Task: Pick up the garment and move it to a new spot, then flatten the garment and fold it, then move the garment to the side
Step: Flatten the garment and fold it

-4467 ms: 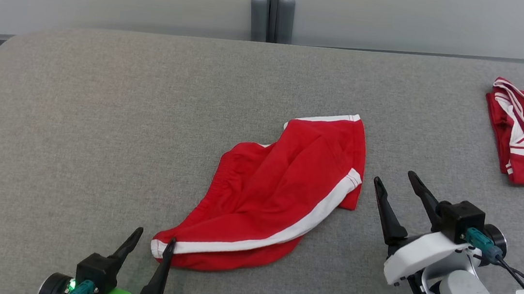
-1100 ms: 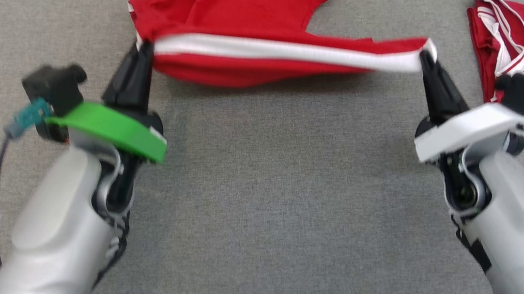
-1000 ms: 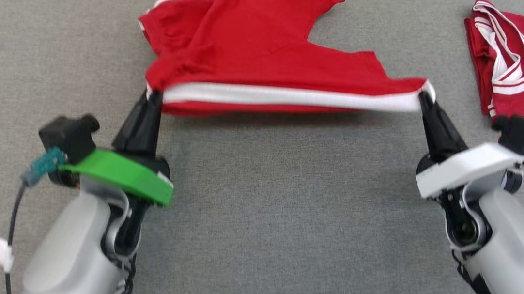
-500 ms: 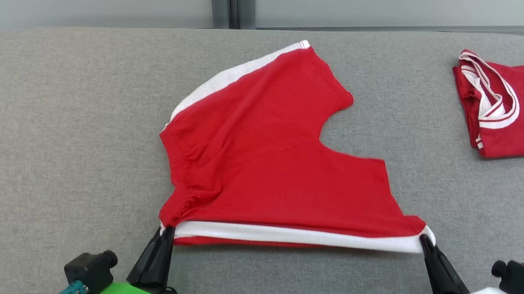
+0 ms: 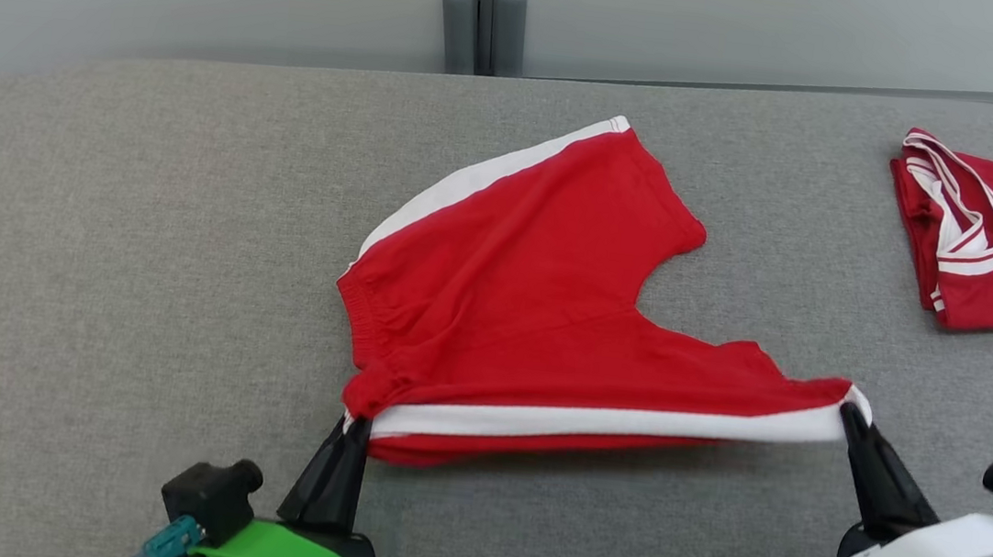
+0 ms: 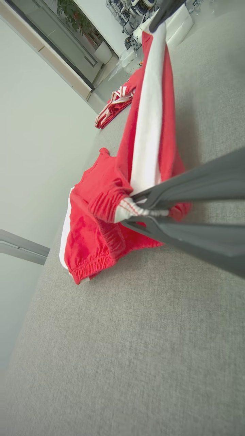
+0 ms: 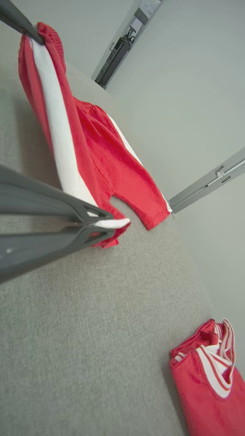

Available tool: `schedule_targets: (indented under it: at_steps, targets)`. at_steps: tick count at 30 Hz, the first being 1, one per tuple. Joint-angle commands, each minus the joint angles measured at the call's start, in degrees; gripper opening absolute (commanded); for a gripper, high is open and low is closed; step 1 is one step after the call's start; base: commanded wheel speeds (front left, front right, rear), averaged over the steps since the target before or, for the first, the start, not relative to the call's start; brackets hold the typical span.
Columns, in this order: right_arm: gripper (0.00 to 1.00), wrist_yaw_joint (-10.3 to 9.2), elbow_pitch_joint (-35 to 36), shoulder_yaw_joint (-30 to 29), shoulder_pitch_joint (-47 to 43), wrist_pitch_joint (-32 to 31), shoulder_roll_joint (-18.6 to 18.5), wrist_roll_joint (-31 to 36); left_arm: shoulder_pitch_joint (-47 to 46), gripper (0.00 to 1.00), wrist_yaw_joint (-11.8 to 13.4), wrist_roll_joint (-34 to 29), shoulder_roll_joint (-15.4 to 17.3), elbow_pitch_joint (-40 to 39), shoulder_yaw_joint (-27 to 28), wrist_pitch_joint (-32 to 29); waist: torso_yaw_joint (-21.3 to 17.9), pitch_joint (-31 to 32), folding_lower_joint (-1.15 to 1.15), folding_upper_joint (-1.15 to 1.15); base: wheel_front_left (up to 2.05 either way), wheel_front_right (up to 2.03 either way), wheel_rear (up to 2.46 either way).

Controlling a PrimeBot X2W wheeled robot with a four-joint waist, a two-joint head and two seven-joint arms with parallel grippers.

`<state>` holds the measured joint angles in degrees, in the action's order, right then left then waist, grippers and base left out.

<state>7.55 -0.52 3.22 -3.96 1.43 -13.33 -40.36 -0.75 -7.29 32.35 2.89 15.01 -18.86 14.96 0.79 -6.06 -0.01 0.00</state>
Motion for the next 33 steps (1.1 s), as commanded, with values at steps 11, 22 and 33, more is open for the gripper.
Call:
schedule_targets:
  at_steps: [11, 22, 33]
  targets:
    - [0.00, -0.12, -6.48, -0.65, 21.00, -6.04, -1.94, 2.58, -11.91, 0.00, -0.21, 2.98, 0.12, 2.60, -3.71, 0.23, 3.75, -4.99, 0.01, 0.00, 0.00, 0.00, 0.00]
    - [0.00, -0.11, -27.86, 3.05, 44.92, -4.85, -2.35, 5.33, -25.16, 0.00, 0.77, 7.19, 0.11, 7.89, -8.16, 0.22, 8.45, -11.39, 0.01, 0.00, 0.00, 0.00, 0.00]
    - [0.00, -0.11, -49.25, 7.30, 63.13, 0.57, -0.56, 9.34, -35.44, 0.00, 1.37, 9.77, 0.11, 13.55, -10.46, 0.16, 11.08, -16.55, 0.01, 0.00, 0.00, 0.00, 0.00]
